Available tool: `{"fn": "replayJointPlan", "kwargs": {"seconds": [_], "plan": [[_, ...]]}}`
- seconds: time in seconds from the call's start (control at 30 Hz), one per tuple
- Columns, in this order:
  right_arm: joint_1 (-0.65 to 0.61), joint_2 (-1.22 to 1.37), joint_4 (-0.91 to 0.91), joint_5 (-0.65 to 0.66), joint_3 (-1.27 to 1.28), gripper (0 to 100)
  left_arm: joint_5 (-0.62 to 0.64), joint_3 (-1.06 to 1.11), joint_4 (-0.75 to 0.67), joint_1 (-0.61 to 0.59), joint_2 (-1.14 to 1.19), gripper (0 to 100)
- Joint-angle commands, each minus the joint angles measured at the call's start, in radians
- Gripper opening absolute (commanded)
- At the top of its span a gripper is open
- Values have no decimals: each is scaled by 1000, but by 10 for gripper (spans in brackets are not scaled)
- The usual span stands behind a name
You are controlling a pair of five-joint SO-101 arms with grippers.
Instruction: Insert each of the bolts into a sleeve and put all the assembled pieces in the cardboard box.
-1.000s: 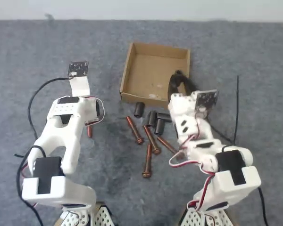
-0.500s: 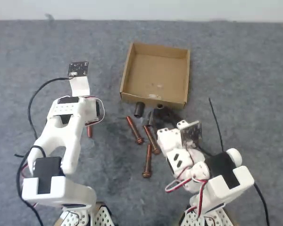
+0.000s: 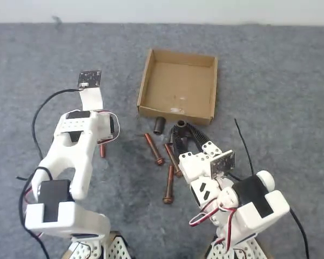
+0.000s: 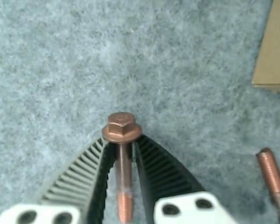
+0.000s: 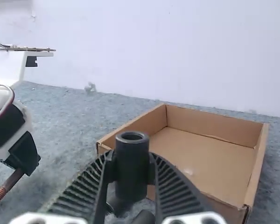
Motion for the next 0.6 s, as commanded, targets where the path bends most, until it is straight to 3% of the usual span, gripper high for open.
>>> {"fn": "replayJointPlan", "kwargs": {"seconds": [0.0, 0.37, 0.57], "plan": [[-8, -7, 28, 17, 23, 6, -9, -8, -18, 5, -71, 11], [-2, -7, 101, 17, 8, 6, -6, -21, -18, 124, -84, 11], [-2, -7, 105, 17, 8, 6, -3, 22, -20, 137, -252, 11]]}}
